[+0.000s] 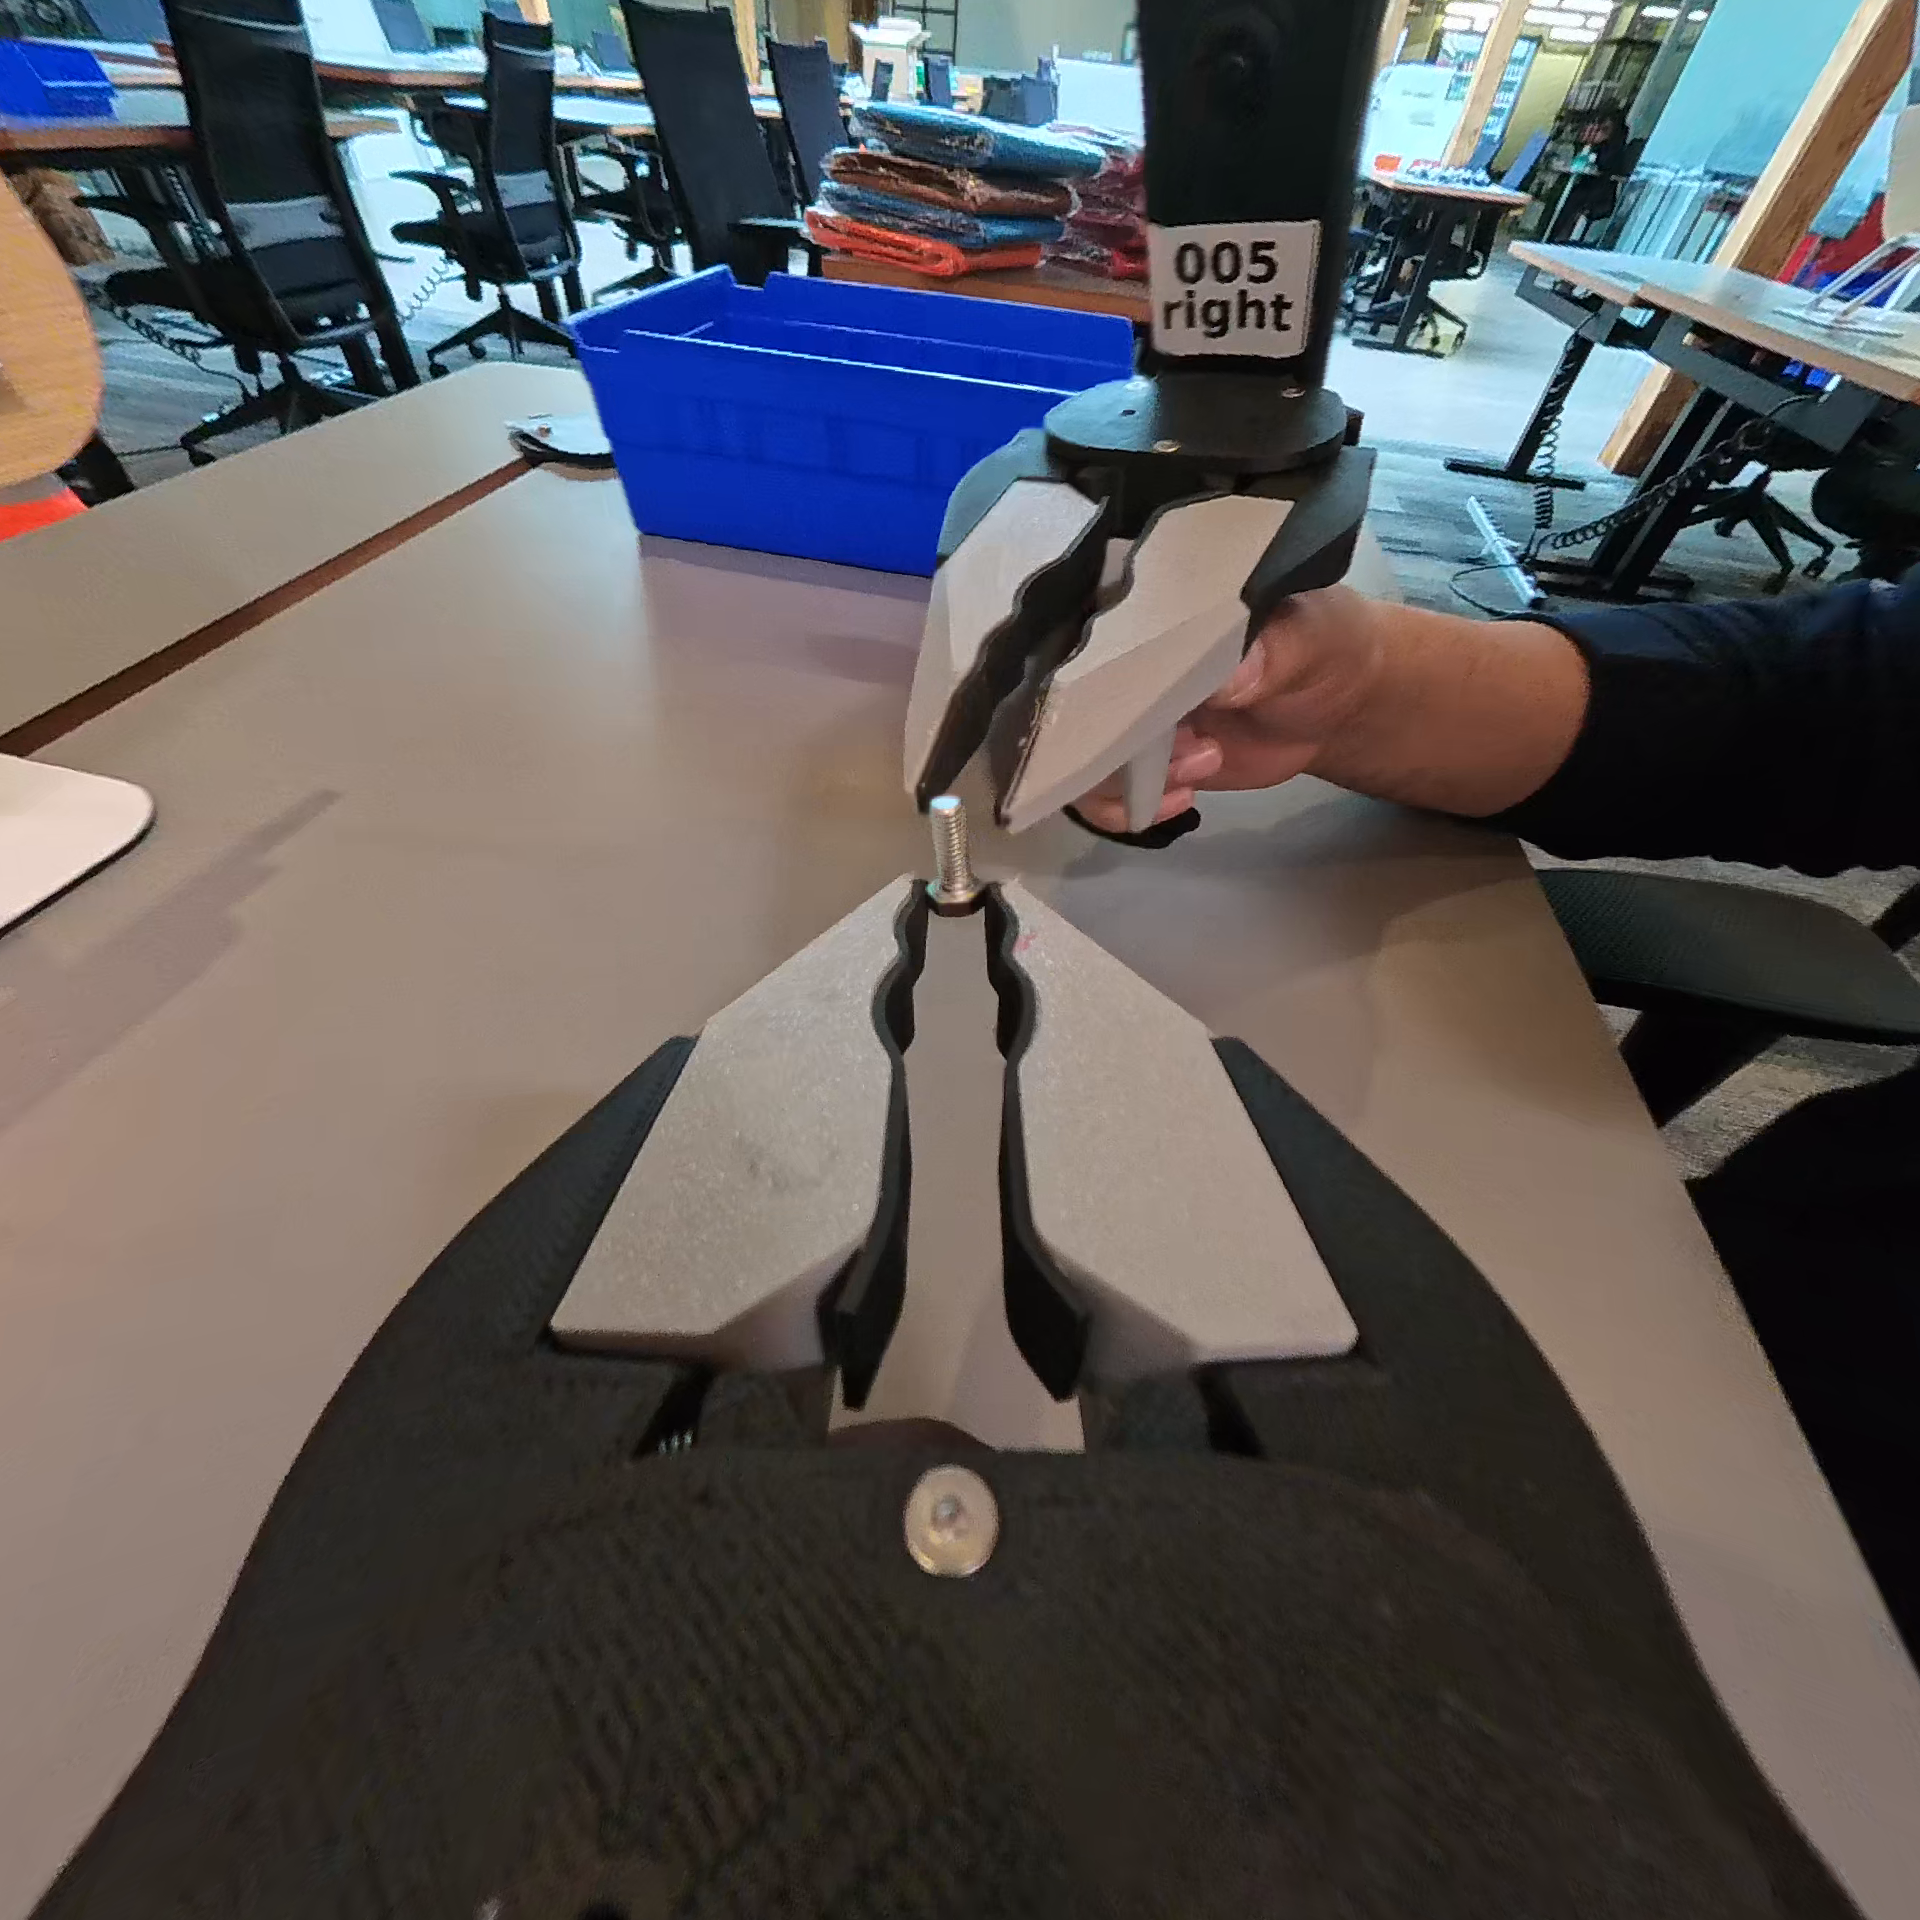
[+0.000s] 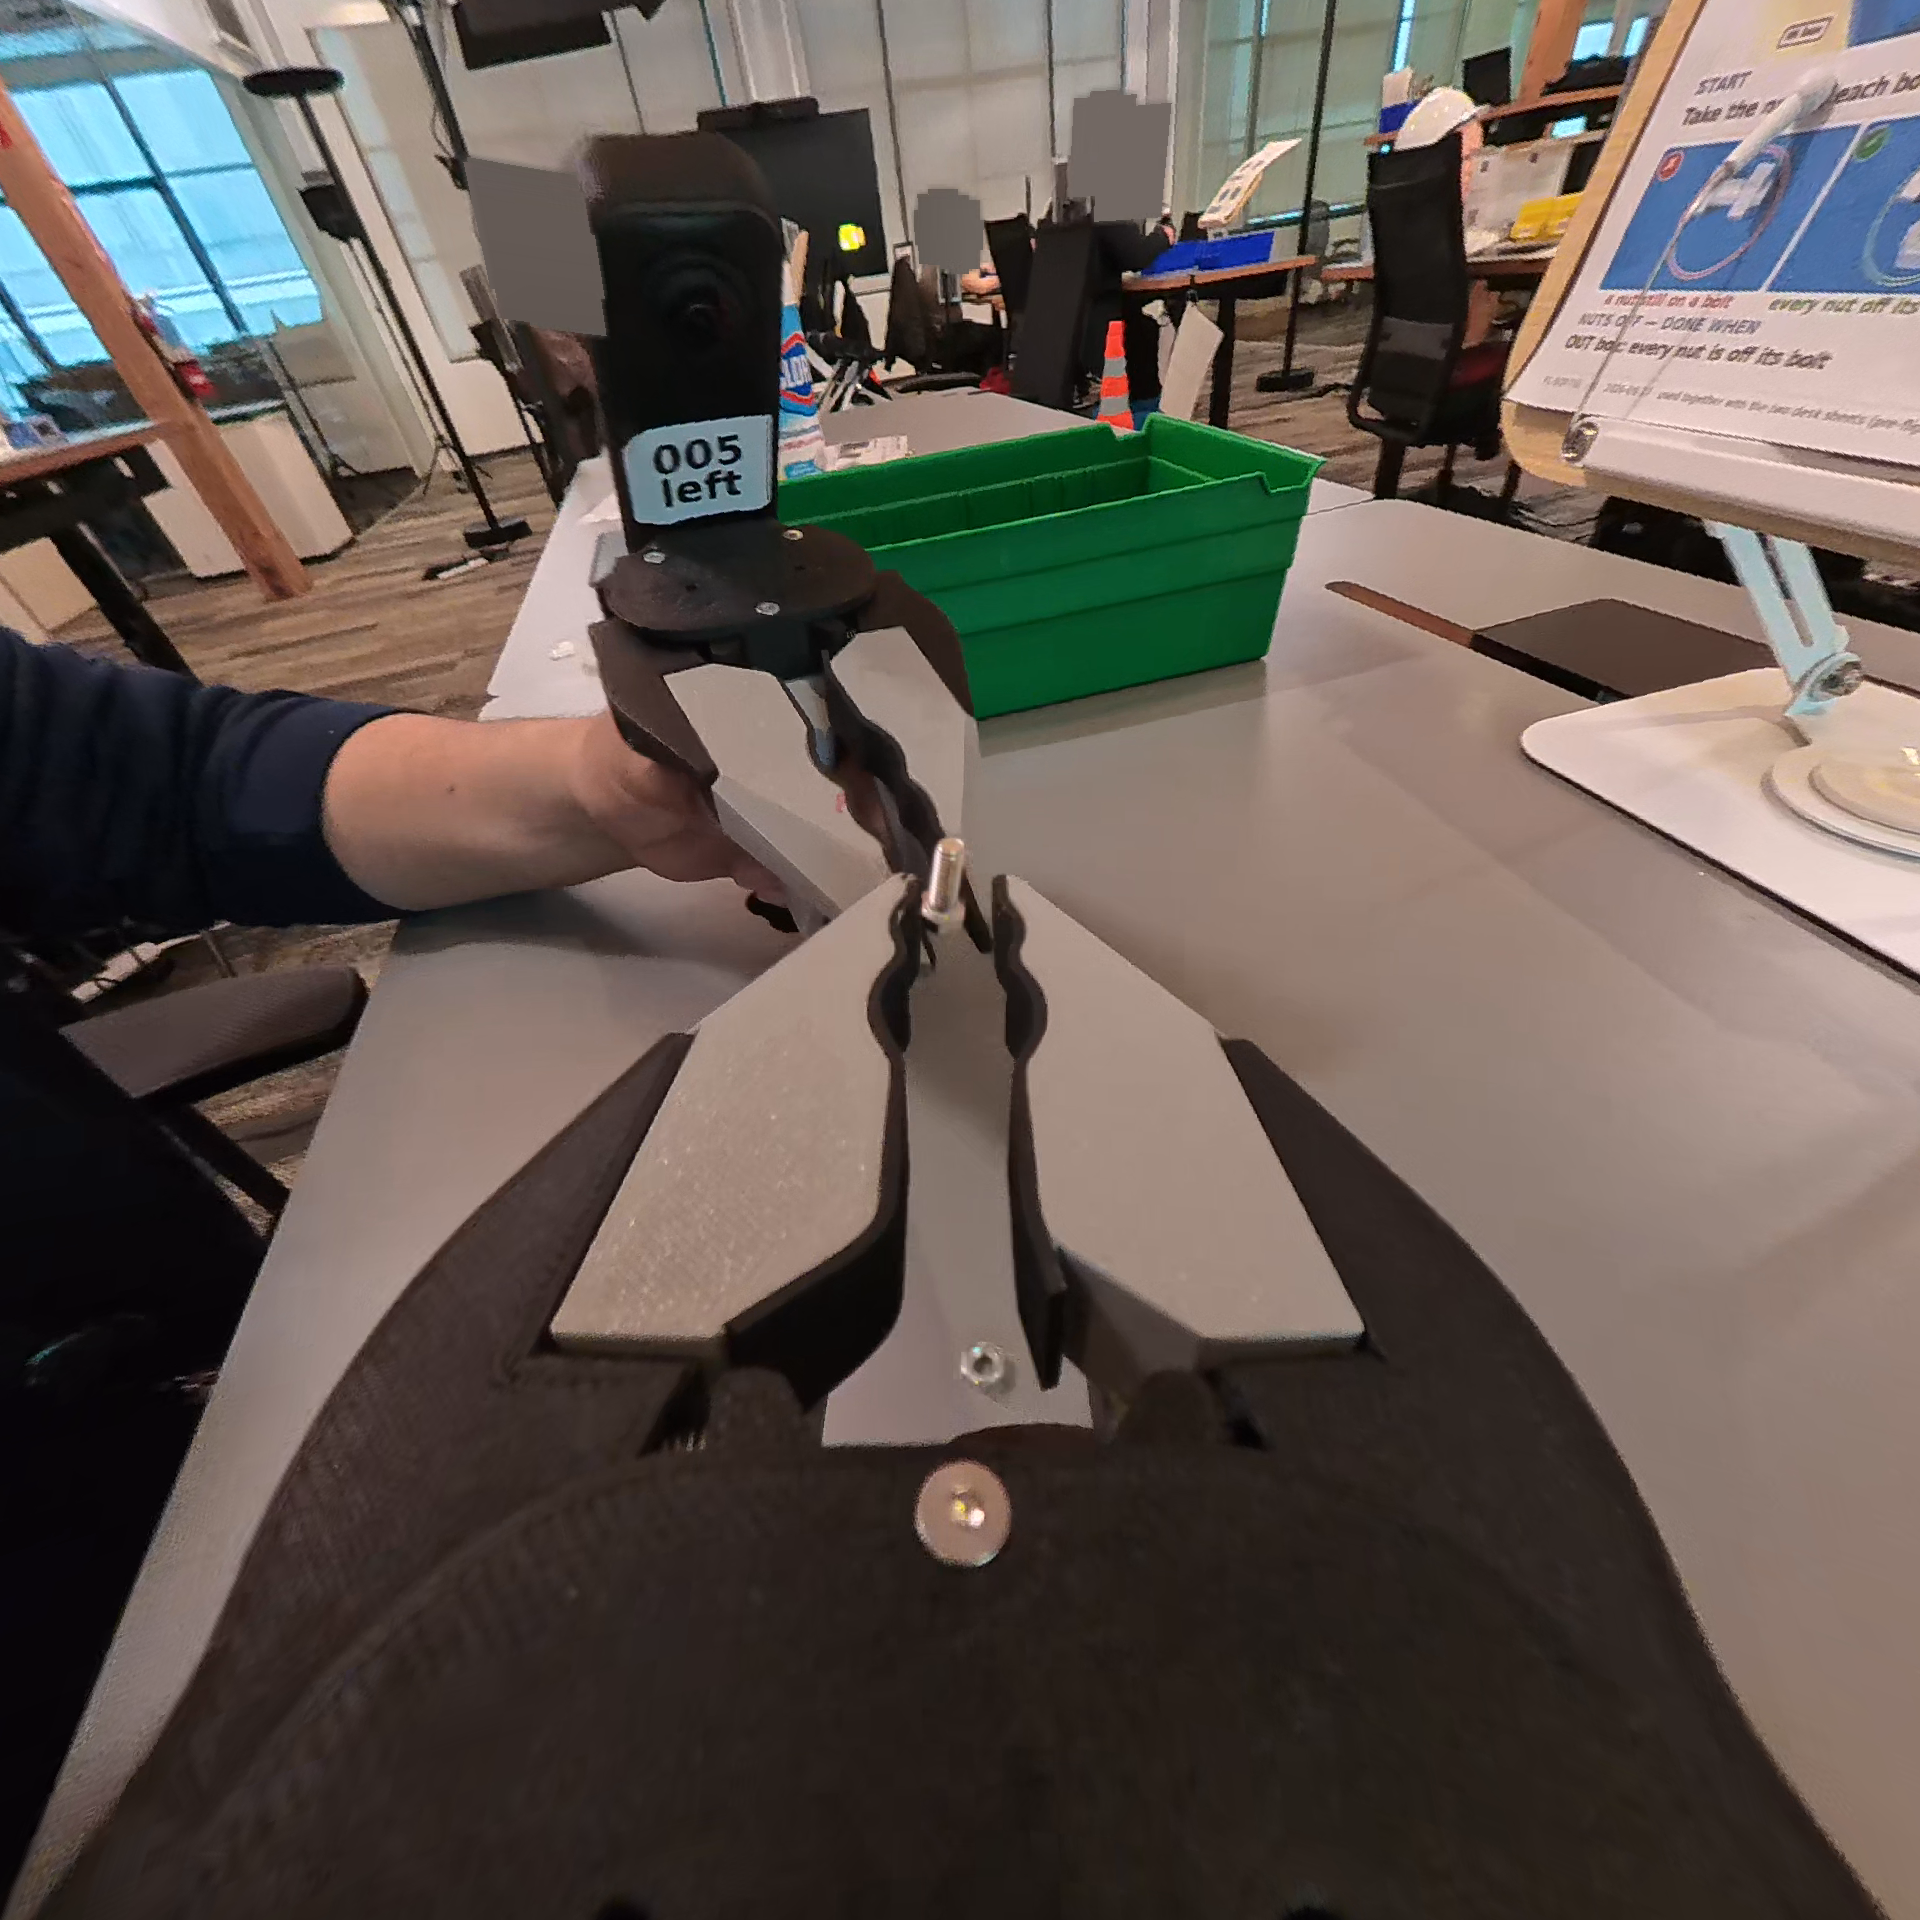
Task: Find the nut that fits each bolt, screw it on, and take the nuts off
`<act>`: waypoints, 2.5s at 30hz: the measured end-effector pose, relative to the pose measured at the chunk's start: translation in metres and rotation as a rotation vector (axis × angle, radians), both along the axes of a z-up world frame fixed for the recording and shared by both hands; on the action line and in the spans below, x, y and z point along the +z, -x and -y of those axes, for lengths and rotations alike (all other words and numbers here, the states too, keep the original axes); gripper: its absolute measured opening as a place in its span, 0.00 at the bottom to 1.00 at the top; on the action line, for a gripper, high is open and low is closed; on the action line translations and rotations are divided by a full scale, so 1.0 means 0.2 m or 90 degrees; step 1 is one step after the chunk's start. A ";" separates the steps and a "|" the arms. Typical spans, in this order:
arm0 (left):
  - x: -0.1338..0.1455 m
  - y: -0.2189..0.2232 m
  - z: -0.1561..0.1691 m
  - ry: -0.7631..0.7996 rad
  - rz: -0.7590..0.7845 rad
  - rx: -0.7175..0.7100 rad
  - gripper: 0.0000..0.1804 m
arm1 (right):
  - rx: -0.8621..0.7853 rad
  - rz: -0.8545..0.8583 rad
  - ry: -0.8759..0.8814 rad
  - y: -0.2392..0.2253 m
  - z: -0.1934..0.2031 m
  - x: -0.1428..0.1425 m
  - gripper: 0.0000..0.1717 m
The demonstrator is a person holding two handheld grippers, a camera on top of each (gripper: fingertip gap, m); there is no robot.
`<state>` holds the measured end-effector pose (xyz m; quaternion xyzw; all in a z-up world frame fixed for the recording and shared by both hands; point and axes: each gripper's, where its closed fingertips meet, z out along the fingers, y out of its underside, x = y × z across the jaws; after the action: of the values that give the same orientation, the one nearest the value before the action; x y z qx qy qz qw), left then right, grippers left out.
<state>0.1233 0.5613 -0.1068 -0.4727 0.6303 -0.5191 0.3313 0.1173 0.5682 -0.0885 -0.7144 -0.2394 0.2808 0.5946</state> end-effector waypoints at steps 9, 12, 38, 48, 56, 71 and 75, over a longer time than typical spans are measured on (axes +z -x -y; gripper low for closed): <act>-0.08 0.01 -0.09 -0.013 -0.034 0.030 0.05 | -0.043 0.098 0.031 -0.12 0.00 -0.10 0.10; -0.09 0.02 -0.11 -0.010 -0.037 0.033 0.05 | -0.043 0.137 0.031 -0.14 0.04 -0.13 0.10; -0.13 0.02 -0.16 0.018 -0.047 0.045 0.05 | -0.059 0.245 0.090 -0.19 0.07 -0.30 0.14; -0.14 0.02 -0.17 0.021 -0.050 0.046 0.05 | -0.012 0.252 0.109 -0.15 0.12 -0.33 0.18; -0.14 0.02 -0.17 0.023 -0.051 0.046 0.05 | -0.004 0.262 0.122 -0.17 0.15 -0.35 0.19; -0.14 0.04 -0.06 0.007 -0.044 -0.031 0.05 | 0.036 0.287 0.157 -0.19 0.21 -0.44 0.18; -0.13 0.04 -0.05 0.007 -0.040 -0.041 0.05 | 0.038 0.314 0.161 -0.16 0.19 -0.48 0.11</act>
<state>0.1153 0.5713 -0.1336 -0.4702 0.6525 -0.5179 0.2914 0.1491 0.5296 -0.1845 -0.8222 -0.3610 0.1432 0.4161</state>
